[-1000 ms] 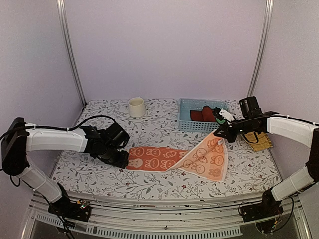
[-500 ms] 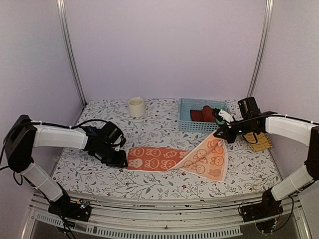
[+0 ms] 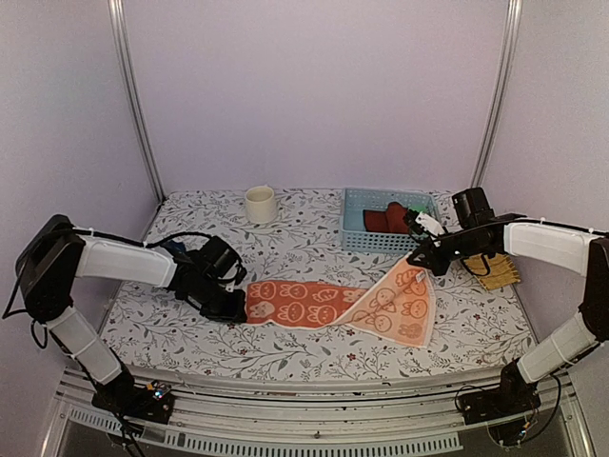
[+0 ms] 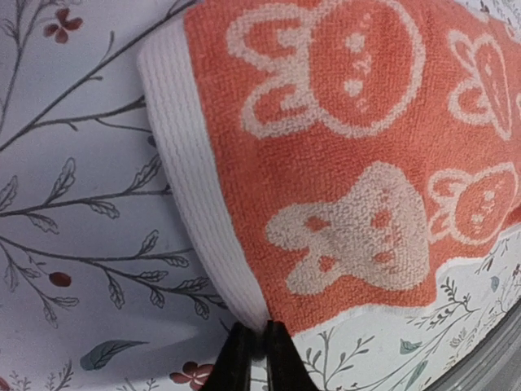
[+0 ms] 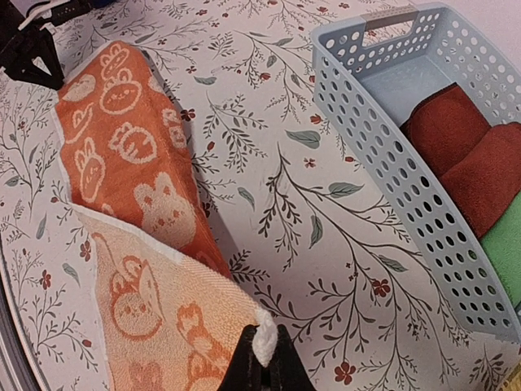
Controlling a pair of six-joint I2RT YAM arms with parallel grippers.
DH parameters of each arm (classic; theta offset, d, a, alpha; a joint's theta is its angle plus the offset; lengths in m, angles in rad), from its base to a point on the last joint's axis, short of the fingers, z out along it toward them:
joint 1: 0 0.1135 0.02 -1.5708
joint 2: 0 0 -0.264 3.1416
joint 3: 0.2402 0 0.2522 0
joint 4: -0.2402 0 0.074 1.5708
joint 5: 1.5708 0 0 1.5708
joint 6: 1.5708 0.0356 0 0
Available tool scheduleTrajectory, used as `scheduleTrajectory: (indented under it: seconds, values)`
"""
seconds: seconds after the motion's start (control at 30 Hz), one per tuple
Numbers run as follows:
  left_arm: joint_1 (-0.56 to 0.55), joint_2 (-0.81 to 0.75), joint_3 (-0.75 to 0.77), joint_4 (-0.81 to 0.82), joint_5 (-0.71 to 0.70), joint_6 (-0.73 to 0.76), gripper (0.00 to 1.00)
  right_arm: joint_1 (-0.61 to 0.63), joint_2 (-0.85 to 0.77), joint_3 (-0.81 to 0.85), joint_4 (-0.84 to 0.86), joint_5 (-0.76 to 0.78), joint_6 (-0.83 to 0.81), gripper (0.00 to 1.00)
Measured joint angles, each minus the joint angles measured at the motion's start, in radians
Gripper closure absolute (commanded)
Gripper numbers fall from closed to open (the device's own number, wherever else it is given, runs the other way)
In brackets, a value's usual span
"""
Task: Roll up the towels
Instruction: Pick up the towel from the center of the board.
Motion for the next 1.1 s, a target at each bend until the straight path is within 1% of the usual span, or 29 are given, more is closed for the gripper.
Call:
scheduleTrajectory:
  seconds: [0.17, 0.33, 0.4, 0.53, 0.67, 0.77, 0.87, 1.1]
  values:
    - [-0.016, 0.015, 0.012, 0.008, -0.007, -0.009, 1.00, 0.000, 0.010, 0.000, 0.000, 0.000, 0.000, 0.96]
    - [-0.019, 0.001, 0.020, -0.018, -0.046, -0.007, 1.00, 0.000, 0.018, 0.001, -0.002, 0.000, 0.003, 0.96]
    - [-0.017, -0.040, 0.022, -0.050, -0.072, -0.001, 1.00, 0.000, 0.018, 0.006, -0.007, 0.002, 0.007, 0.96]
    - [-0.008, -0.192, 0.070, -0.115, -0.130, 0.017, 1.00, -0.003, 0.008, 0.056, -0.038, 0.004, 0.020, 0.96]
    - [0.005, -0.326, 0.169, -0.144, -0.170, 0.056, 1.00, -0.011, -0.018, 0.172, -0.079, -0.001, 0.023, 0.96]
    - [0.016, -0.391, 0.220, -0.158, -0.200, 0.082, 1.00, -0.014, -0.026, 0.272, -0.095, -0.005, 0.022, 0.96]
    - [0.019, -0.420, 0.214, -0.168, -0.203, 0.098, 1.00, -0.014, -0.034, 0.316, -0.095, -0.009, 0.022, 0.96]
    - [0.019, -0.469, 0.140, -0.184, -0.167, 0.100, 1.00, -0.014, -0.037, 0.315, -0.137, -0.019, 0.027, 0.96]
